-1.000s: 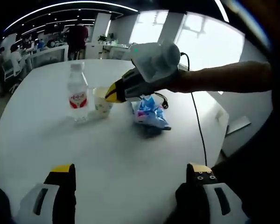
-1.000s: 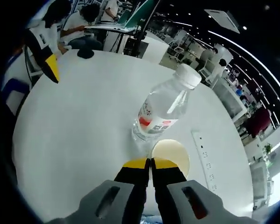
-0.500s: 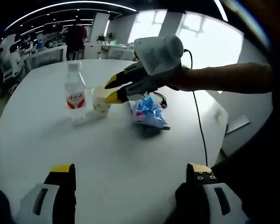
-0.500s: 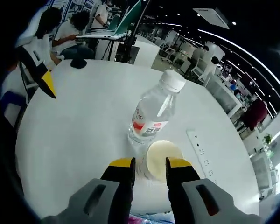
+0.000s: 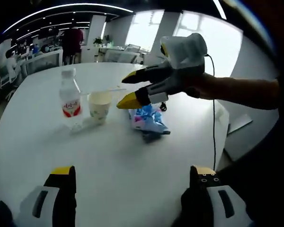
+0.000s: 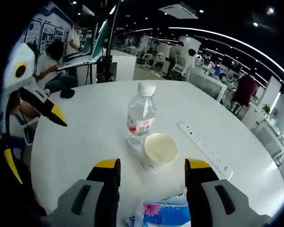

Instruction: Arrange the tabletop items into an orderly group along one side of the table until the central work area is clear of visible clutter.

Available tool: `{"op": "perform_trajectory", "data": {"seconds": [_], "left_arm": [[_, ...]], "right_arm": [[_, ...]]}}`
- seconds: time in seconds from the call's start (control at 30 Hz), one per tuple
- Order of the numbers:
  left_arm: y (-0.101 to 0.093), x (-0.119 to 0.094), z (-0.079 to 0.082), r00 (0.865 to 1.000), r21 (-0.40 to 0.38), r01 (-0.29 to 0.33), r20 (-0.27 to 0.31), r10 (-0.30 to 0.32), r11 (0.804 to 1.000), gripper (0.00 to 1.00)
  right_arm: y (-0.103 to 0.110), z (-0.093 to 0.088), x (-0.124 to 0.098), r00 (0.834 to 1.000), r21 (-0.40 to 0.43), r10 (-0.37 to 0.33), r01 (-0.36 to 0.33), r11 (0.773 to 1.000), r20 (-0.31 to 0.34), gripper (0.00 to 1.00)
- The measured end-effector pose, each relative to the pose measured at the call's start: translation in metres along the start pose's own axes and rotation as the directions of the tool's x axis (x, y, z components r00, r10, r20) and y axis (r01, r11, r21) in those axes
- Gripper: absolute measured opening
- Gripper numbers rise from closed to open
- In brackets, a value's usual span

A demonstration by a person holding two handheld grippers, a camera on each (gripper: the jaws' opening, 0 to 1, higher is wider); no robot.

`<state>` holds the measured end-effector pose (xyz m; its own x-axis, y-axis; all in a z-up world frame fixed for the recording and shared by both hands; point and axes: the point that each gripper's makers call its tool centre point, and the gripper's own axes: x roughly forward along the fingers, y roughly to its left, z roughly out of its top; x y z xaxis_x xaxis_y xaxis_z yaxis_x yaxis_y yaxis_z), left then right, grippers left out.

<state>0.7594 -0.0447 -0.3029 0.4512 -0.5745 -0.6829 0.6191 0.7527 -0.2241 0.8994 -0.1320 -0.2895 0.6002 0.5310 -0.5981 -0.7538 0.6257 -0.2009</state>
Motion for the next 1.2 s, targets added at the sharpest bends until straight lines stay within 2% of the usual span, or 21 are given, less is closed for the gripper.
{"op": "perform_trajectory", "data": {"seconds": [0.23,0.37,0.4,0.63,0.97,1.1,1.2], "left_arm": [[-0.004,0.005,0.007,1.0,0.018,0.014,0.013,-0.015,1.0,0.99],[-0.004,0.007,0.009,1.0,0.023,0.017,0.018,-0.018,1.0,0.99],[-0.005,0.009,0.012,0.999,0.022,0.025,0.022,-0.025,0.999,0.99],[-0.006,0.013,0.022,0.998,0.021,0.029,0.054,-0.03,0.999,0.99],[-0.002,0.01,0.029,0.995,0.023,0.017,0.098,-0.019,1.0,0.99],[-0.001,0.009,0.026,0.996,0.019,0.011,0.091,-0.013,1.0,1.0],[-0.002,0.005,0.026,0.995,0.019,0.009,0.098,-0.01,1.0,1.0]], "right_arm": [[-0.007,-0.019,-0.038,0.997,0.152,-0.072,0.066,0.986,0.031,0.64],[-0.007,-0.022,-0.051,0.996,0.17,-0.087,0.08,0.982,0.036,0.69],[-0.01,-0.03,-0.064,0.992,0.198,-0.116,0.106,0.974,0.04,0.7],[-0.019,-0.052,-0.103,0.98,0.314,-0.194,0.17,0.934,0.049,0.79],[-0.025,-0.09,-0.145,0.97,0.379,-0.242,0.214,0.9,0.026,0.9],[-0.025,-0.104,-0.16,0.966,0.38,-0.257,0.235,0.894,0.007,0.93],[-0.028,-0.115,-0.171,0.963,0.409,-0.271,0.247,0.879,-0.001,0.94]]}}
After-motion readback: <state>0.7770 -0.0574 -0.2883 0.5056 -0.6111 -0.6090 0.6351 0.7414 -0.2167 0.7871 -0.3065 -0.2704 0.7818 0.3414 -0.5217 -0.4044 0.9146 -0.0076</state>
